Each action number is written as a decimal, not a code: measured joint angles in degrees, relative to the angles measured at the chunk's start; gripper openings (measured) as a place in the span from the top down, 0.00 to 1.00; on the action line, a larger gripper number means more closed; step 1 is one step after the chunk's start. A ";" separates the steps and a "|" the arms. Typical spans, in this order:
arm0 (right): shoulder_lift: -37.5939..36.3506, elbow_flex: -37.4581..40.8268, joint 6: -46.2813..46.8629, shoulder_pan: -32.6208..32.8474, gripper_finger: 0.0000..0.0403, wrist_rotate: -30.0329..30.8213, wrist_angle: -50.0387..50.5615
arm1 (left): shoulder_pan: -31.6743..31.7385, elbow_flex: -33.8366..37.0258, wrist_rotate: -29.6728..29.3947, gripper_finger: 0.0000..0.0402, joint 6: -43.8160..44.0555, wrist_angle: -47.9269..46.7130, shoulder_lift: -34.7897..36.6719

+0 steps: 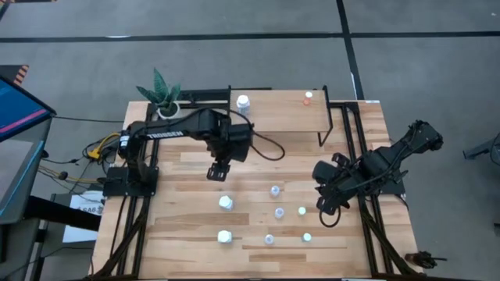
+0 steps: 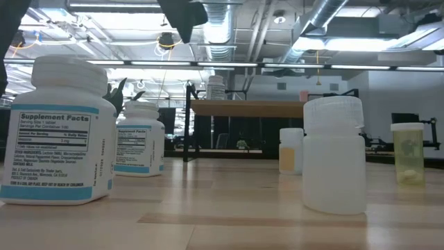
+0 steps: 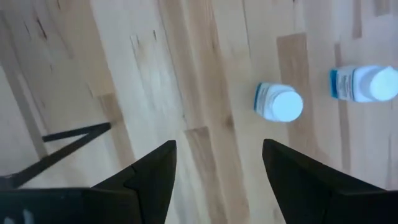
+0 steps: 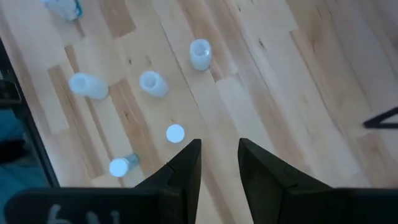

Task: Pick and place medicine bottles onto shelf by color
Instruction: Put the middle white pill bottle aligned with the other white pill bottle on the shelf

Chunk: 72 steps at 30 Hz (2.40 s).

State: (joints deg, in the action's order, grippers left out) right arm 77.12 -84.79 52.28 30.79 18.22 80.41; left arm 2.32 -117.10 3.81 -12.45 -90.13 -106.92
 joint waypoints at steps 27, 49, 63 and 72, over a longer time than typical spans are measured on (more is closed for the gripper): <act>0.15 15.56 12.77 10.62 0.68 -0.24 -11.55 | -11.53 16.02 0.70 0.44 9.64 3.17 13.56; 0.16 15.62 11.29 10.34 0.68 -0.15 -16.82 | -12.69 61.37 -2.32 0.44 15.07 44.77 30.78; 0.17 15.58 11.75 10.03 0.68 -0.19 -17.12 | -13.68 68.81 3.23 0.44 15.20 62.75 30.83; 0.17 15.58 11.53 8.99 0.68 -0.22 -17.54 | -17.69 70.95 -5.64 0.44 13.60 67.81 30.83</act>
State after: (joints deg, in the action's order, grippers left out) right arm 77.30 -69.21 63.81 39.78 18.00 62.87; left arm -15.37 -46.15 -1.83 1.15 -22.33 -76.09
